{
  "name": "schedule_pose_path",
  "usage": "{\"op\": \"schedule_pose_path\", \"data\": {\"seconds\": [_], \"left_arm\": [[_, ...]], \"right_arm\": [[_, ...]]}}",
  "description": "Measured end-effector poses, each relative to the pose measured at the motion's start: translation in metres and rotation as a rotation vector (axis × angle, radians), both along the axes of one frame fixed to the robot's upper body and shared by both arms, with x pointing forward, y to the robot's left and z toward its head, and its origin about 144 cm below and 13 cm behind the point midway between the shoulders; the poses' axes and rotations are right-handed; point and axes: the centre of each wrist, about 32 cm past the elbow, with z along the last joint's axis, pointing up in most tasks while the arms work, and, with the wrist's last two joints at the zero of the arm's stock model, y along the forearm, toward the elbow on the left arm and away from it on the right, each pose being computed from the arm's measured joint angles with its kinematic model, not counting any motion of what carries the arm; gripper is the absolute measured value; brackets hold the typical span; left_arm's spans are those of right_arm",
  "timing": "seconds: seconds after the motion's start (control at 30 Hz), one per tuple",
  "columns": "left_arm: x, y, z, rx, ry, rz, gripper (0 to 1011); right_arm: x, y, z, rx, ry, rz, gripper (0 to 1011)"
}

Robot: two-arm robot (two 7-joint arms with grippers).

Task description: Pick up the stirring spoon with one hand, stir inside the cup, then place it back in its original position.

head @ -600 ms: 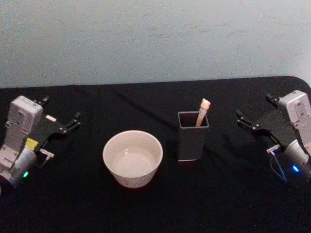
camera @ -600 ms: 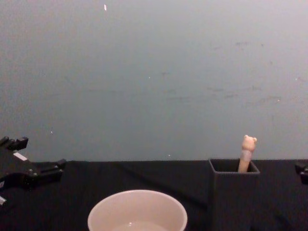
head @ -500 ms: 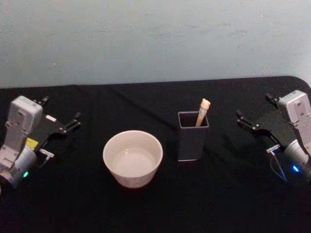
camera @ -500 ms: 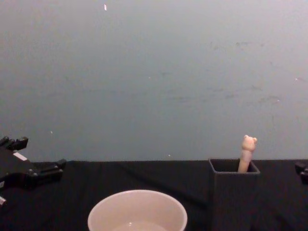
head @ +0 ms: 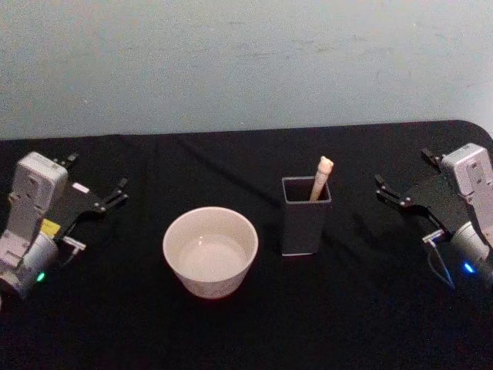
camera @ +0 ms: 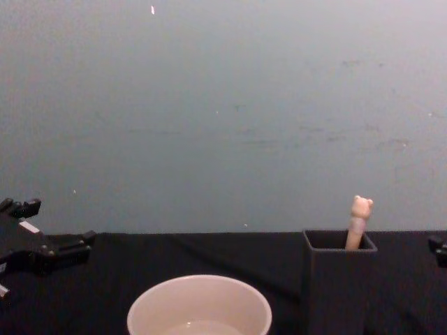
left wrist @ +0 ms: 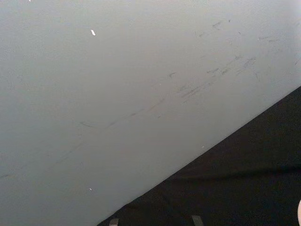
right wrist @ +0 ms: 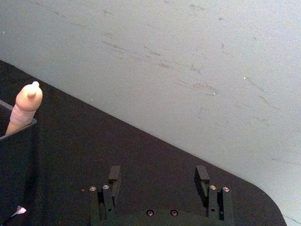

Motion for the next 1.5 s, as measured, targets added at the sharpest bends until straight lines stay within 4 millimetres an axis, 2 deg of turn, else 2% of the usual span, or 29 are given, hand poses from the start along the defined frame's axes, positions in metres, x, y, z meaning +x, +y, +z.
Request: {"op": "schedule_pose_path", "data": {"seconds": [1.5], "left_arm": [[0.0000, 0.0000, 0.0000, 0.000, 0.000, 0.000, 1001]], "right_arm": [[0.0000, 0.0000, 0.0000, 0.000, 0.000, 0.000, 1000]]}}
